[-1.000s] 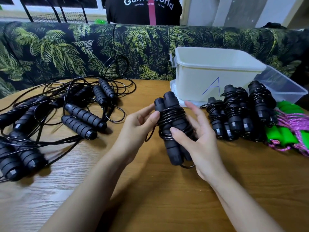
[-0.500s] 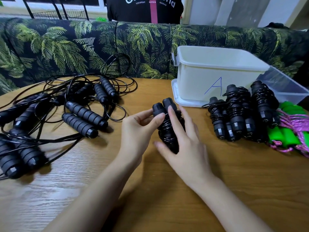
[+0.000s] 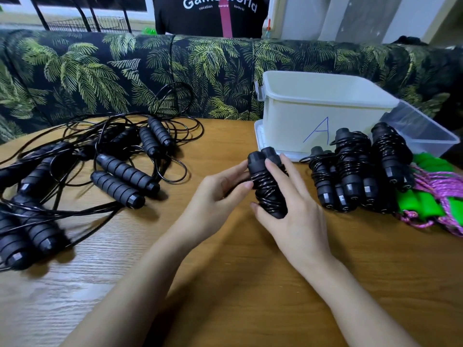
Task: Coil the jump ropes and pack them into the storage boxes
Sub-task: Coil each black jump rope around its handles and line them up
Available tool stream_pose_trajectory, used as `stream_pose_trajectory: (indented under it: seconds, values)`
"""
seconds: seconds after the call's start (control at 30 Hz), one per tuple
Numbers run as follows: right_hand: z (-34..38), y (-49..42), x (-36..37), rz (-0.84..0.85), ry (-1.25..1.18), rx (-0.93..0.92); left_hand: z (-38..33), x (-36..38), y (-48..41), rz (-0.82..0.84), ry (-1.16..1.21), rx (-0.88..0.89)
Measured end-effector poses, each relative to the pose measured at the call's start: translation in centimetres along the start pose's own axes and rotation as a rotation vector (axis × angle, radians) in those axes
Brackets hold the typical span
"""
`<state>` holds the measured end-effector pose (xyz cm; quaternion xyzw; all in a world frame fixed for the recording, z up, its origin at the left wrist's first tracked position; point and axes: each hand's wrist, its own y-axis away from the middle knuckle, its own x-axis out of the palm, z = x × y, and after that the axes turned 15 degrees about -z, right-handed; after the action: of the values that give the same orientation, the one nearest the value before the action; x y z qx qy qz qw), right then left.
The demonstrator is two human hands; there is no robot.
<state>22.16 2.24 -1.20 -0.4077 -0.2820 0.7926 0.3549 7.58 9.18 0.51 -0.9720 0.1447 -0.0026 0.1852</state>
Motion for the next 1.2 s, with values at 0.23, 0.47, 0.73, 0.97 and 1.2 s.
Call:
stream_pose_trajectory:
  seconds: [0.23, 0.47, 0.73, 0.97, 1.2]
  values:
    - [0.4, 0.2, -0.2, 0.036, 0.126, -0.165, 1.2, -1.3, -0.7, -0.358, -0.565, 0.537]
    - [0.2, 0.2, -0.9, 0.124, 0.099, -0.358, 0.0, -3.0, -1.3, -0.38, -0.355, 0.23]
    - [0.1, 0.2, -1.1, 0.071, 0.032, -0.518, -0.4, -2.6, -1.2, -0.201, 0.182, -0.327]
    - [0.7, 0.8, -0.6, -0.041, 0.032, -0.335, 0.0, 0.3, -0.3, -0.366, 0.428, -0.506]
    - [0.7, 0.5, 0.0, 0.001, -0.118, -0.008, 1.2, 2.0, 1.4, -0.507, -0.141, 0.202]
